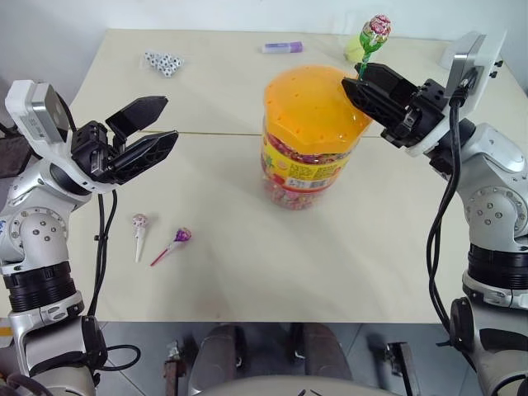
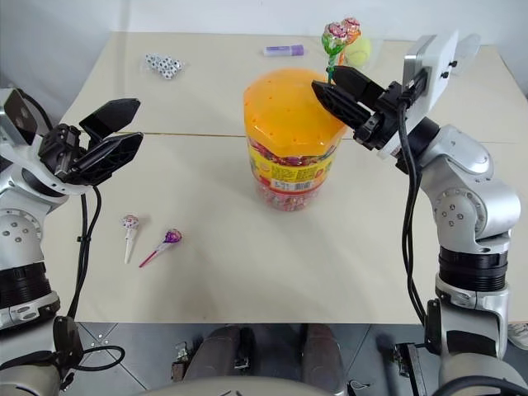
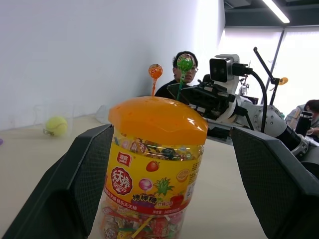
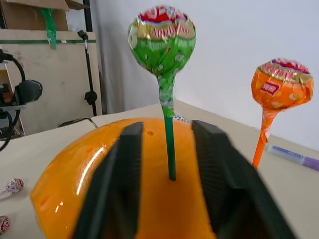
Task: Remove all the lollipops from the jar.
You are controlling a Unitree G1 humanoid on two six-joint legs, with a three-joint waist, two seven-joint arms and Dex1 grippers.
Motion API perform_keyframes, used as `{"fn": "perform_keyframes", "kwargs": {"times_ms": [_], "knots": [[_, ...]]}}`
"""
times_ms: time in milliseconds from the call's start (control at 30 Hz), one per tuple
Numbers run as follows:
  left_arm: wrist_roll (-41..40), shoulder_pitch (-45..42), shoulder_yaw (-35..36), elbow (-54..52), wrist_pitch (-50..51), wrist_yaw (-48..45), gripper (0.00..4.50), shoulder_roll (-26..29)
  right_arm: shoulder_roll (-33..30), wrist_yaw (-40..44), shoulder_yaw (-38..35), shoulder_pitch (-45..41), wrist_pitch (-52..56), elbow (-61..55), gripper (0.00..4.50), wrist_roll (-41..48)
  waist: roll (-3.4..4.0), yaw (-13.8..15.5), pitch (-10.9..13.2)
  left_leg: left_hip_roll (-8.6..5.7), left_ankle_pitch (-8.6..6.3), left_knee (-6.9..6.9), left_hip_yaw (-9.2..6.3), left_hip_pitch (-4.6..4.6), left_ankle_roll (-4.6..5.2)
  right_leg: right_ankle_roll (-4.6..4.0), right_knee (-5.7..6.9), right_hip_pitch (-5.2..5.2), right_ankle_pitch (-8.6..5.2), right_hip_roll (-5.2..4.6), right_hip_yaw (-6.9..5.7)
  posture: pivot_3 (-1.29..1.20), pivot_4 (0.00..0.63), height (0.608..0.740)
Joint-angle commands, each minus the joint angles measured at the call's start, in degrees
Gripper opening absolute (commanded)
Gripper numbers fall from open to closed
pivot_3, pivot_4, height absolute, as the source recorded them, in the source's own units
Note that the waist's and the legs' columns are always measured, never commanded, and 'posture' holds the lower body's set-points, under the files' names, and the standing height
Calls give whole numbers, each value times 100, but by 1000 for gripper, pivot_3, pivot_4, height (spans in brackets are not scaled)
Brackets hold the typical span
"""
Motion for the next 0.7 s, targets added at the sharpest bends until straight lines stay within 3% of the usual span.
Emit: {"fn": "perform_keyframes", "kwargs": {"times_ms": [33, 67, 267, 400, 533, 700], "knots": [[-106, -22, 18, -63, -110, -28, 3972, -64, 68, 85, -278, -103, -139, 23, 292, 66, 0, -8, 0, 0, 0, 0, 0, 0, 0, 0, 0, 0, 0, 0, 0, 0, 150, 740], [-108, -48, -7, -53, -115, -33, 3972, -86, 118, 94, -357, -124, -176, 59, 43, 133, 0, -8, 0, 0, 0, 0, 0, 0, 0, 0, 0, 0, 0, 0, 0, 0, 150, 740], [-8, -256, -312, 46, -212, -315, 3972, -186, 189, 216, -1445, -389, -385, 432, 43, 958, 0, 16, 0, -1, 1, 1, -2, -5, 1, 3, -1, 0, 1, 2, 0, 0, 150, 740], [514, -246, -863, -12, -586, -823, 3972, -40, -1075, 731, -1755, 169, -24, 916, 43, 453, 0, 93, 0, -6, -2, -1, 7, -10, 8, 5, -9, 2, 3, 2, -4, 0, 150, 740], [1139, -115, -1375, -66, -1260, -1486, 3972, 177, -2824, 1585, -1428, 1829, 38, 1417, 43, -883, -1, 137, 0, -17, -6, -16, 44, -13, 14, 5, -33, 1, 3, 7, -10, 0, 150, 740], [1311, -77, -1555, 45, -1420, -1727, 3972, 242, -3447, 1836, -974, 3260, -795, 2150, 43, -2275, 0, 92, 0, -6, -4, -14, 80, -5, 9, 5, -45, -1, 3, 22, 6, 0, 150, 740]]}}
